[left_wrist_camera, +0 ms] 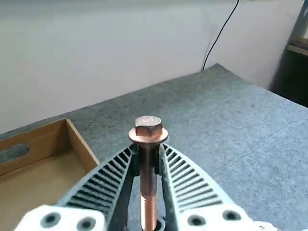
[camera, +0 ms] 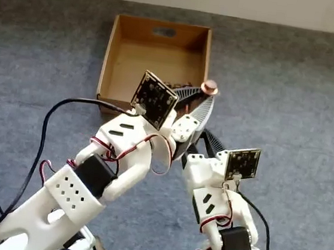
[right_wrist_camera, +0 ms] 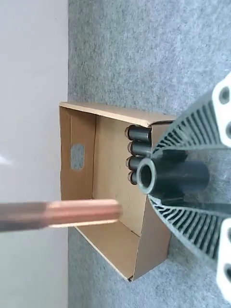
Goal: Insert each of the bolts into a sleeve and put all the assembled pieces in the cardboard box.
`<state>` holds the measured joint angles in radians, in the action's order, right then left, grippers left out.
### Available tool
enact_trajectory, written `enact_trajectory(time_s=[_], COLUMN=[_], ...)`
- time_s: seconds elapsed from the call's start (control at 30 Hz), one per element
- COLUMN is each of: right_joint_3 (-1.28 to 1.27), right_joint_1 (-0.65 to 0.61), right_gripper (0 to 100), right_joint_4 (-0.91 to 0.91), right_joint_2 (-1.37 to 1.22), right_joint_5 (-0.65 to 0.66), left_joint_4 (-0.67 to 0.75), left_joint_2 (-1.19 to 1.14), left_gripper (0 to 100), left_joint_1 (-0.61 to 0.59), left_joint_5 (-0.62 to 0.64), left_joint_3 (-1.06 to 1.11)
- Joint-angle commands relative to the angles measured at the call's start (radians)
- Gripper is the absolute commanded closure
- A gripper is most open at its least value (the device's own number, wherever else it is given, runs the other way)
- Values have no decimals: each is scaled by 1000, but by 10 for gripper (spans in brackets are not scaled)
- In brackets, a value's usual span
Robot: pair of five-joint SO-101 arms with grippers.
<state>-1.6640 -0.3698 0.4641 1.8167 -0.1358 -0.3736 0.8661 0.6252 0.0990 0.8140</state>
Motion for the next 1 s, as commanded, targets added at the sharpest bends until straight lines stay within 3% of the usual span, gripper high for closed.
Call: enact_trajectory(time_s=[0.0,0.3,0.4,0.97], right_joint_3=[36,36,36,35], right_joint_1=[5,5,5,5], right_gripper=[993,993,993,993], right_joint_4=[-24,-24,-24,-24], right_joint_2=[15,15,15,15], right_joint_5=[-12,-12,-12,-12], left_joint_4=[55,242,252,250], left_joint_2=[19,19,19,18], left_gripper=[991,991,991,991], left_joint_1=[13,12,8,4], left_joint_5=[8,49,115,114], left_joint_3=[18,102,114,179])
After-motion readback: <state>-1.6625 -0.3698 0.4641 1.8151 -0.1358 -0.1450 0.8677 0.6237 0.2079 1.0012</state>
